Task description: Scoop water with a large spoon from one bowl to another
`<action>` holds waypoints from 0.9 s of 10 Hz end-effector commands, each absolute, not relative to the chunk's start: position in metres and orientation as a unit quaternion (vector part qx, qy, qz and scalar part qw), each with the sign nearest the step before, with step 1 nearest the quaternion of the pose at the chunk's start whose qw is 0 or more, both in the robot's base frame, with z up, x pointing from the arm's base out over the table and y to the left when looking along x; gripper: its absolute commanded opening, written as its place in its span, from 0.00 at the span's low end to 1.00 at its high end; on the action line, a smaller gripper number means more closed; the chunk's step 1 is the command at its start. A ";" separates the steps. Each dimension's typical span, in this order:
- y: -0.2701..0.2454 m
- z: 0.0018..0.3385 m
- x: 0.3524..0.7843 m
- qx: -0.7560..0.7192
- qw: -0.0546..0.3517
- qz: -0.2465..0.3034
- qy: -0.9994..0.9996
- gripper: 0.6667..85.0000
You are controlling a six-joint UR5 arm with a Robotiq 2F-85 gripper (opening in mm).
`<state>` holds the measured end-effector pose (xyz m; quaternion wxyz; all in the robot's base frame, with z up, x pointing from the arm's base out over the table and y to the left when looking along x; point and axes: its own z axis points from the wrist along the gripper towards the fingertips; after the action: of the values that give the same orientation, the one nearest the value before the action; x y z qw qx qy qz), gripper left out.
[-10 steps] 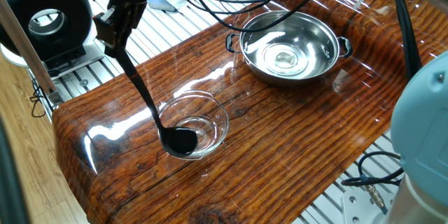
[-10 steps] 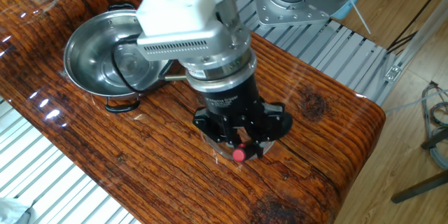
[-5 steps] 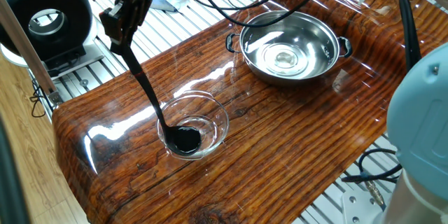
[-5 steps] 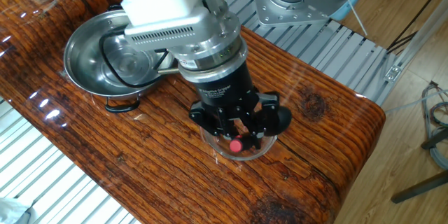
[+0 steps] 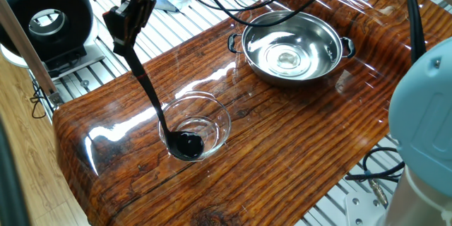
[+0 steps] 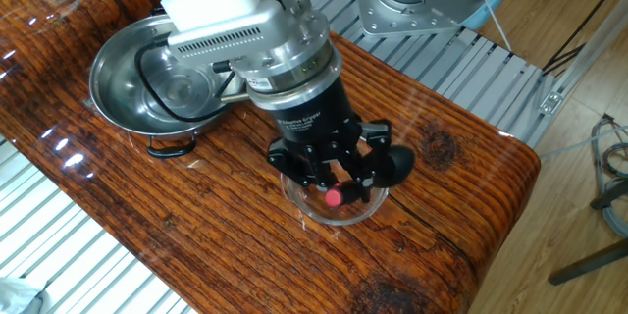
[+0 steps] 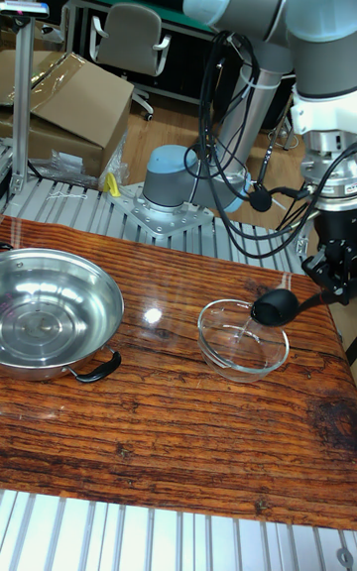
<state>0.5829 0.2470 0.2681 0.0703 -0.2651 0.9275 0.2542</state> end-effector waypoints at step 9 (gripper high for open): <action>0.262 0.284 0.564 -0.296 0.069 0.329 0.894 0.00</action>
<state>0.5664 0.2582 0.2779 0.0660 -0.2913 0.9014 0.3136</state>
